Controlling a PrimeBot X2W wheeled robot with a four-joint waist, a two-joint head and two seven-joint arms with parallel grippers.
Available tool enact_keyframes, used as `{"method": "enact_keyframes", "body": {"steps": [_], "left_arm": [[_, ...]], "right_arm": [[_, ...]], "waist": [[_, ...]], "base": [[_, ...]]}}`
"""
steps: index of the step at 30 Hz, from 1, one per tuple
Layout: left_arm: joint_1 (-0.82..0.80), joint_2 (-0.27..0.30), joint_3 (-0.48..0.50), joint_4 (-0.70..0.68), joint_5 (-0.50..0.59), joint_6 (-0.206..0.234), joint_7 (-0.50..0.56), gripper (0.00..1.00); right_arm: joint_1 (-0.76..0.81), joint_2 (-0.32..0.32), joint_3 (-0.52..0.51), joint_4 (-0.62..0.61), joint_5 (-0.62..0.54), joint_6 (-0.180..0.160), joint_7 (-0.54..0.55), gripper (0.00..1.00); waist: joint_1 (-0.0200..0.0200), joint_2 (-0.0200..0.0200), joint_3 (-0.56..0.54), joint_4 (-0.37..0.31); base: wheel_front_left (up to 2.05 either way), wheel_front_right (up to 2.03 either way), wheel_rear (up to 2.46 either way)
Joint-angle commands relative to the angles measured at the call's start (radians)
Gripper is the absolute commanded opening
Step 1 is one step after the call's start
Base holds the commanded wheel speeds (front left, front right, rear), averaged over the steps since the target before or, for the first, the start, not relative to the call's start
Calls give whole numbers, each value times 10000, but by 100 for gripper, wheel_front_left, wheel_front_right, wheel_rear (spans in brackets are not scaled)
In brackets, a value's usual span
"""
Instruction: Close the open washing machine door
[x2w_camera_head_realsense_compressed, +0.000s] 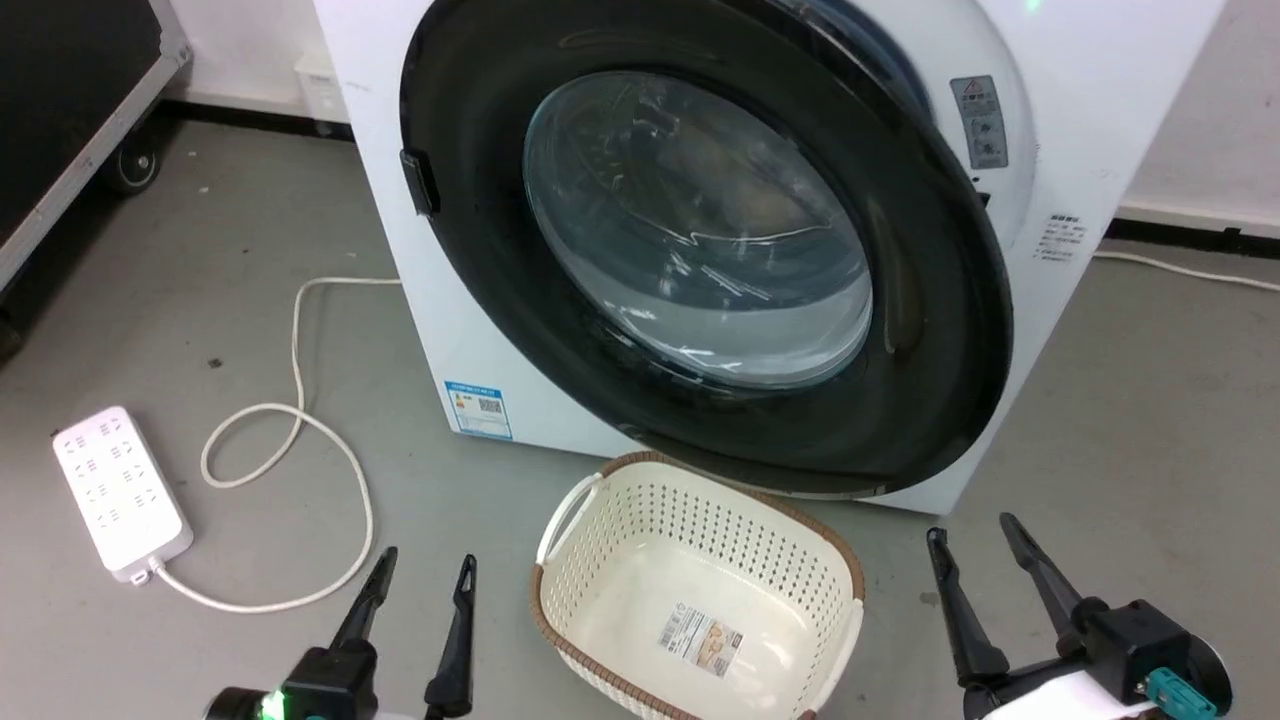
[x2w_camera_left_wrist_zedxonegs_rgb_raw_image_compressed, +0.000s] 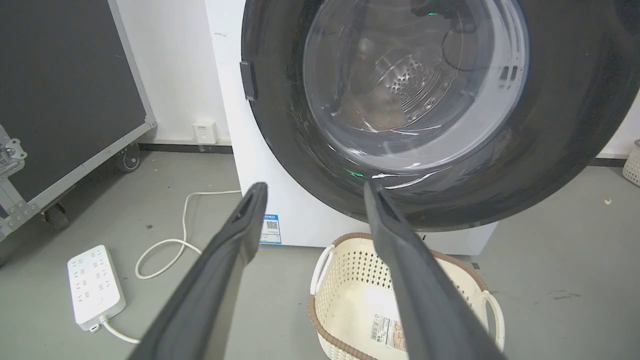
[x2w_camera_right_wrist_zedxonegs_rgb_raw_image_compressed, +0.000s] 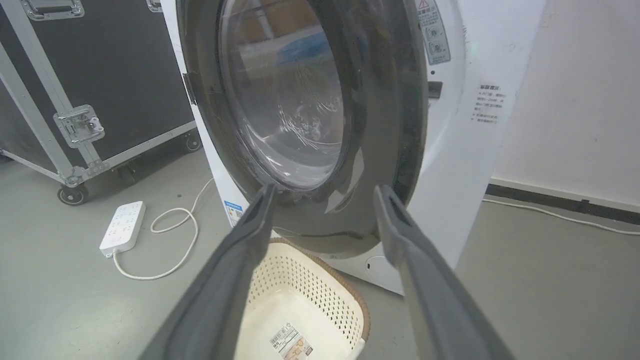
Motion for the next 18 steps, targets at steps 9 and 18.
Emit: {"method": "enact_keyframes", "body": {"steps": [9, 18], "left_arm": [[-574, -389, -36, 41, 460, -161, -43, 100], [-1344, -706, -250, -169, 746, -216, -43, 100]], "right_arm": [[-770, -739, 636, -305, 92, 8, 288, 0], [-3201, -2635, 1624, -327, 903, 8, 1191, 0]], "waist": [[1, 0, 735, 434], [1, 0, 2199, 1086]], "base": [[0, 0, 0], [0, 0, 0]]}}
